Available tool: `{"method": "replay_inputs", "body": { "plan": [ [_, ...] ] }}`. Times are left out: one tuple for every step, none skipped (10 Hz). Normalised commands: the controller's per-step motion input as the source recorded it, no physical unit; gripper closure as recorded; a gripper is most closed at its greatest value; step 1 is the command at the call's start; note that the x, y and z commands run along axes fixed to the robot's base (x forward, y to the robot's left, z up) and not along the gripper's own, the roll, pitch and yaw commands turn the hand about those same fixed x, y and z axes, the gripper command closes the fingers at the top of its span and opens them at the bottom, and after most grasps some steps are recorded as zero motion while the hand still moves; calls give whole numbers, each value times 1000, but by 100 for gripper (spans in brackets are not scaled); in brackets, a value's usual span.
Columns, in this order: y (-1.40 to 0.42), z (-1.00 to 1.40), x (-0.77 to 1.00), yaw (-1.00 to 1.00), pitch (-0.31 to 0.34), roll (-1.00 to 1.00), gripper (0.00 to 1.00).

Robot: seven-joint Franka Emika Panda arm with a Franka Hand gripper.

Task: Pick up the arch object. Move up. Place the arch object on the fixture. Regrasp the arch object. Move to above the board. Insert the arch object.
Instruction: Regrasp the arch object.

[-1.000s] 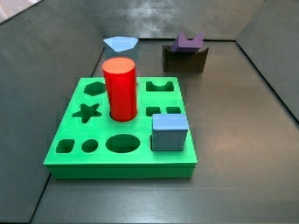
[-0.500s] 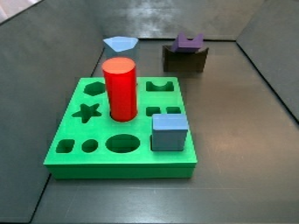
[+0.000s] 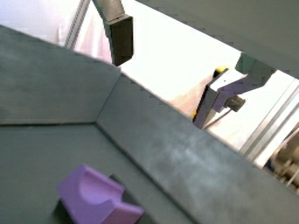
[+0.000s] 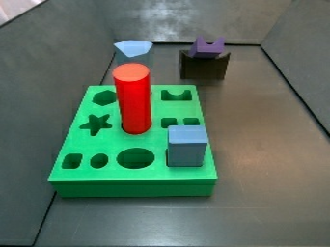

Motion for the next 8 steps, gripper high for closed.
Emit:
{"method": "replay_inputs", "body": {
  "plan": [
    [-49, -8, 105, 238, 179, 614, 0],
    [-47, -4, 106, 247, 131, 373, 0],
    [-36, 3, 98, 247, 90, 256, 0],
    [-38, 3, 89, 244, 60, 214, 0],
    [-44, -7, 82, 223, 13, 180, 0],
    [48, -1000, 33, 93, -64, 226, 0],
    [49, -1000, 37, 69, -78, 221, 0],
    [46, -1000, 40, 53, -91, 198, 0]
  ]
}}
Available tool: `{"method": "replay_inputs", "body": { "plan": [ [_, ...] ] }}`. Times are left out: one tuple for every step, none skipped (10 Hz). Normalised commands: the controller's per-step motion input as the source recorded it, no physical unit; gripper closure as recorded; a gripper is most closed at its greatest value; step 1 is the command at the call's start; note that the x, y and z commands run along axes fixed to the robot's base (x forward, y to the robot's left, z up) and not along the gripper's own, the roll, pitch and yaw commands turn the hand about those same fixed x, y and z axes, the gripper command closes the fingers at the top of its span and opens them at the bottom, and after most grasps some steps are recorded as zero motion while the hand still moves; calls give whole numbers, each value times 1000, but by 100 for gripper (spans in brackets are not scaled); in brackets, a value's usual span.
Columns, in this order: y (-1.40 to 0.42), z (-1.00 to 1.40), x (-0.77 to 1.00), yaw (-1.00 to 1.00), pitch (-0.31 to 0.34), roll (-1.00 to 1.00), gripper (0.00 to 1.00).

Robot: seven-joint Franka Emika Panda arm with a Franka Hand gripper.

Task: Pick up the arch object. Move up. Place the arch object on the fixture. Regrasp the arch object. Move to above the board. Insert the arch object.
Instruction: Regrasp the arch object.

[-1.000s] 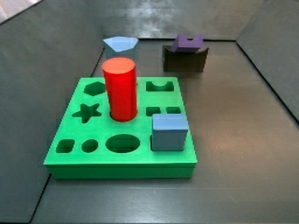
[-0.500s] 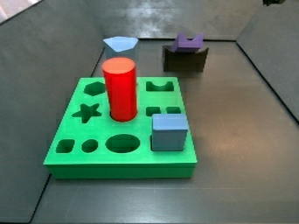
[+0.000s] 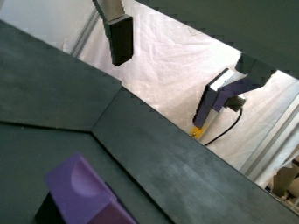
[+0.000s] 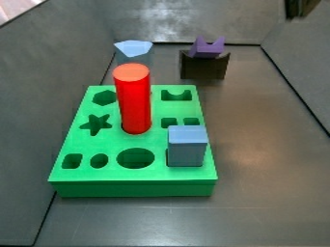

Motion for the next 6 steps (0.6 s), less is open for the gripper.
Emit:
{"method": "replay_inputs", "body": {
  "plan": [
    [39, -1000, 43, 18, -105, 120, 0],
    [39, -1000, 47, 7, -110, 97, 0],
    [40, -1000, 49, -17, -105, 70, 0],
    [37, -1000, 52, -33, -101, 60, 0],
    [34, -1000, 54, -45, -86, 54, 0],
    [35, -1000, 57, -52, -78, 53, 0]
  ]
}}
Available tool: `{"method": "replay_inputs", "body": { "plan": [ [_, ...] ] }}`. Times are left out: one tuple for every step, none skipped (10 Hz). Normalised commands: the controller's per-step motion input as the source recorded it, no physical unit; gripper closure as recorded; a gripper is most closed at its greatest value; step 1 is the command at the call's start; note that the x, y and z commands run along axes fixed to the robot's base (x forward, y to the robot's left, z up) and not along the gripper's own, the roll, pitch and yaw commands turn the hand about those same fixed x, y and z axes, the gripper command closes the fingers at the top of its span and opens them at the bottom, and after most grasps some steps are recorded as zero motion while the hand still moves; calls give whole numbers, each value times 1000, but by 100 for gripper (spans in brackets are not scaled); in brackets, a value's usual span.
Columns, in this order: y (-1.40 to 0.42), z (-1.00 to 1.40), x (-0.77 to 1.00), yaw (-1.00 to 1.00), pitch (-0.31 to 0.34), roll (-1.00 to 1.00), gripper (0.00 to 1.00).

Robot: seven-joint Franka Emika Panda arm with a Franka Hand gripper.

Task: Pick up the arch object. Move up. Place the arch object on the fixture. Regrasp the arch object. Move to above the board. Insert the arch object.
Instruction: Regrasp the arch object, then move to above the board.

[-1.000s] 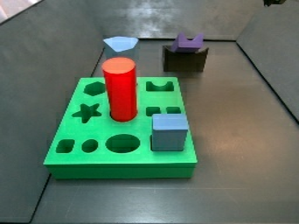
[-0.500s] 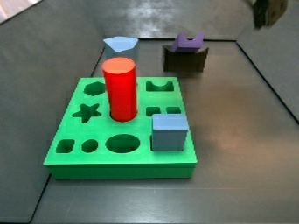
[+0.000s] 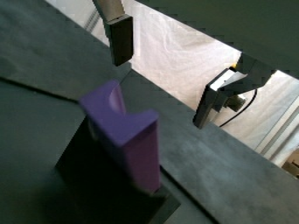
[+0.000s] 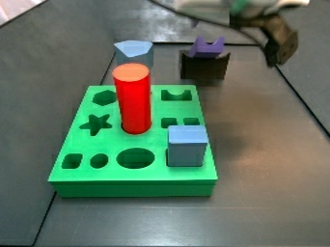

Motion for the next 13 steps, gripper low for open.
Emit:
{"method": "replay_inputs", "body": {
  "plan": [
    [27, -874, 55, -55, -57, 50, 0],
    [20, -757, 53, -54, -49, 52, 0],
    [10, -524, 50, -50, -26, 54, 0],
    [5, -298, 52, -39, 0, 52, 0],
    [0, 0, 0, 0, 0, 0, 100],
    [18, 1000, -178, 21, 44, 52, 100],
    [16, 1000, -177, 21, 36, 41, 100],
    [17, 1000, -173, 23, 5, -10, 100],
    [18, 1000, -167, 23, 6, -33, 100],
    [15, 1000, -160, 14, 14, -39, 100],
    [13, 1000, -152, 6, 27, -40, 100],
    [11, 1000, -145, 4, 42, -40, 100],
    [10, 1000, -140, 7, 42, -39, 100]
  ]
}}
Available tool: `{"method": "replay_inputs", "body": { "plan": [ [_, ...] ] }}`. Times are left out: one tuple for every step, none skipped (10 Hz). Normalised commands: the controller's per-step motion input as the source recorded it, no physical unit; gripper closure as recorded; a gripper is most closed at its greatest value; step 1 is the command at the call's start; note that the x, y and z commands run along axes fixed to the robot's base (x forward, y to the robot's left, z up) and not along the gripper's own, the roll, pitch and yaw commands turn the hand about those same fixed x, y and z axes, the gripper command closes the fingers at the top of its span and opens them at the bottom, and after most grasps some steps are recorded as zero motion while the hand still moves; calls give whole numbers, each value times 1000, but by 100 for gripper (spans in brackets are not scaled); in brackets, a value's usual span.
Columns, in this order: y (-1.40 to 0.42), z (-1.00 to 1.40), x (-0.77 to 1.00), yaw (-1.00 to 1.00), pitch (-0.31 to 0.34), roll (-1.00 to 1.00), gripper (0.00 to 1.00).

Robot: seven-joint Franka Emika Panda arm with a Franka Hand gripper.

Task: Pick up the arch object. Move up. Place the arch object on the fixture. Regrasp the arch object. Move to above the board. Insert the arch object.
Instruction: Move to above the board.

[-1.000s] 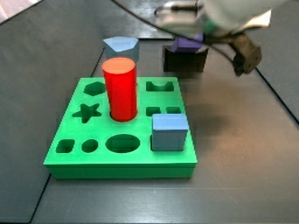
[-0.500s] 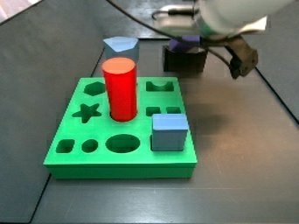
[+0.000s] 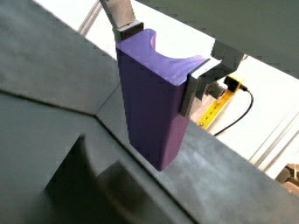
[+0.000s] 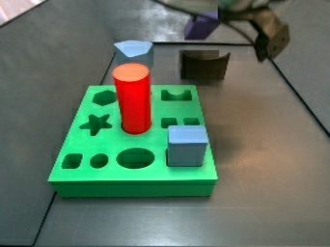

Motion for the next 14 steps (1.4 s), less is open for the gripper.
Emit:
{"method": "replay_inputs", "body": {
  "plan": [
    [8, 1000, -137, 13, 45, -38, 100],
    [6, 1000, -133, 18, 51, -37, 100],
    [4, 1000, -128, 24, 50, -36, 100],
    [3, 1000, -122, 29, 47, -34, 100],
    [-1, 1000, -116, 34, 45, -34, 100],
    [-1, 1000, -110, 35, 42, -34, 100],
    [-5, 1000, -105, 34, 36, -38, 100],
    [-7, 1000, -104, 35, 36, -37, 100],
    [-8, 1000, -95, 31, 30, -39, 100],
    [-9, 787, -66, 29, 32, -38, 100],
    [-12, 611, -48, 26, 40, -39, 100],
    [-14, 439, -28, 23, 51, -38, 100],
    [-15, 266, -11, 25, 68, -38, 100],
    [-1000, 37, -377, -86, -16, -1000, 100]
  ]
}}
